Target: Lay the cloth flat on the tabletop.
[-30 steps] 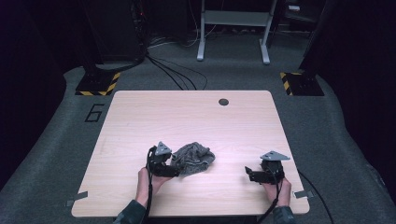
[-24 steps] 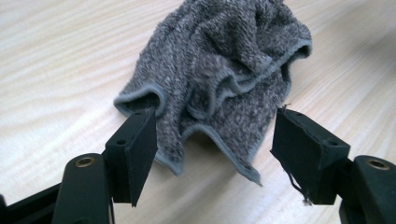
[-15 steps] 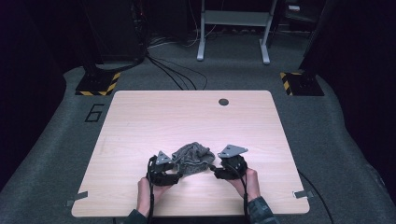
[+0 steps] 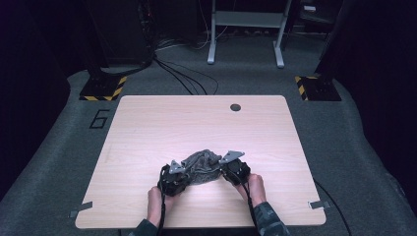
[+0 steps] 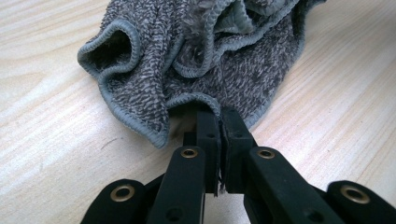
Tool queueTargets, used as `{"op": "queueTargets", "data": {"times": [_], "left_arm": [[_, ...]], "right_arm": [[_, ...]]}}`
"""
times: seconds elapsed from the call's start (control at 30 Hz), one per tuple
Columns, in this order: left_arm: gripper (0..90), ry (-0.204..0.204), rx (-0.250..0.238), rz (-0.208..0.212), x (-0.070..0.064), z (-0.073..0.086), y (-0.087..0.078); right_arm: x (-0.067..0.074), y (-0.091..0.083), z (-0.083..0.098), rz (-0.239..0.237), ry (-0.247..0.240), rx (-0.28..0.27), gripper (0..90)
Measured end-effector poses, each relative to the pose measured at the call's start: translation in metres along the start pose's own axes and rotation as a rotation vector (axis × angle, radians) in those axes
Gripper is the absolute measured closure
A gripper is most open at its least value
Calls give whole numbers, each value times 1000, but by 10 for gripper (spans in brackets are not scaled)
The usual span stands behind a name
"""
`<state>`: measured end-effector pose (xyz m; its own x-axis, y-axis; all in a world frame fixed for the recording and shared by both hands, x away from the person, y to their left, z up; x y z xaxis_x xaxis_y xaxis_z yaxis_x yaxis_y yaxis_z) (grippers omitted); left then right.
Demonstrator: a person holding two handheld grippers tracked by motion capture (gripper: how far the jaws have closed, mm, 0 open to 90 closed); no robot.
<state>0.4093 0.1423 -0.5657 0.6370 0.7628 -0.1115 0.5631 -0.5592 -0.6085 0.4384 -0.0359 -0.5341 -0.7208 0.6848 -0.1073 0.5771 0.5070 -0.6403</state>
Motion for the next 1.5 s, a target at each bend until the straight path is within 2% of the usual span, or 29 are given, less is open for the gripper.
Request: {"op": "queueTargets", "data": {"times": [0.13,0.23,0.3,0.33,0.37,0.43,0.47,0.53,0.57,0.6,0.63,0.67,0.7,0.77,0.8,0.9,1.17,1.23,1.33,1.37,1.4,1.43,1.5], "left_arm": [[877,-16,-8,4,4,0,-4],[877,-22,-15,9,6,0,-6],[877,-22,-21,8,6,0,-7],[876,-22,-21,8,6,0,-7],[873,-24,-20,15,5,0,-6],[850,-25,-17,22,4,0,-5],[828,-28,-18,19,3,0,-4],[815,-27,-7,26,3,1,-3],[817,-27,-6,27,3,1,-3],[827,-23,-5,24,4,1,-4],[843,-21,-10,20,5,0,-4],[868,-21,-10,20,5,0,-4],[868,-25,-13,22,5,0,-4],[874,-28,-3,30,6,1,-5],[876,-29,-5,28,6,2,-4],[878,-29,-9,31,6,2,-4],[881,-35,-17,49,2,2,-5],[880,-30,-14,54,2,2,-6],[880,-47,-10,62,0,4,-5],[880,-36,-8,66,0,4,-5],[880,-39,-8,70,0,4,-5],[880,-63,-11,78,-2,5,-5],[879,-57,-7,82,-2,6,-6]], "right_arm": [[-11,-8,2,17,57,-22,900],[-17,-15,4,16,83,-41,897],[-17,-19,2,-14,90,-68,801],[-17,-19,2,-14,90,-68,801],[-11,-19,-2,-42,76,-70,661],[-3,-15,-6,-69,39,-70,574],[2,-11,-7,-62,25,-54,525],[9,-1,-8,-61,-21,-21,539],[11,3,-7,-66,-48,1,580],[12,7,-6,-47,-61,19,637],[12,9,-5,-26,-52,35,688],[12,9,-5,-26,-52,35,688],[7,12,-5,-24,-76,48,791],[4,13,-4,-5,-72,45,849],[3,11,-2,-18,-53,63,874],[-2,9,-2,11,-4,32,883],[-18,-7,6,12,129,-7,883],[-20,-10,8,17,146,-10,881],[-21,-11,12,24,174,-6,873],[-22,-11,14,25,174,-4,861],[-24,-11,15,36,177,-2,845],[-24,-12,16,33,187,2,841],[-27,-13,18,32,202,-1,823]]}}
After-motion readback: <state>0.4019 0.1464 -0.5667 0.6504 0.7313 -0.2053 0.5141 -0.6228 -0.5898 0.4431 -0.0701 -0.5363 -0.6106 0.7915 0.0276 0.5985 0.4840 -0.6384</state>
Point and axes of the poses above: each handheld gripper's, and its own axes: y roughly forward along the jaws, z roughly out of its underside, x roughly to its left, the point moved 7 cm from there along y, roughly forward along the jaws, and after that the axes turned 8 degrees about -x, right-handed, at the moved point
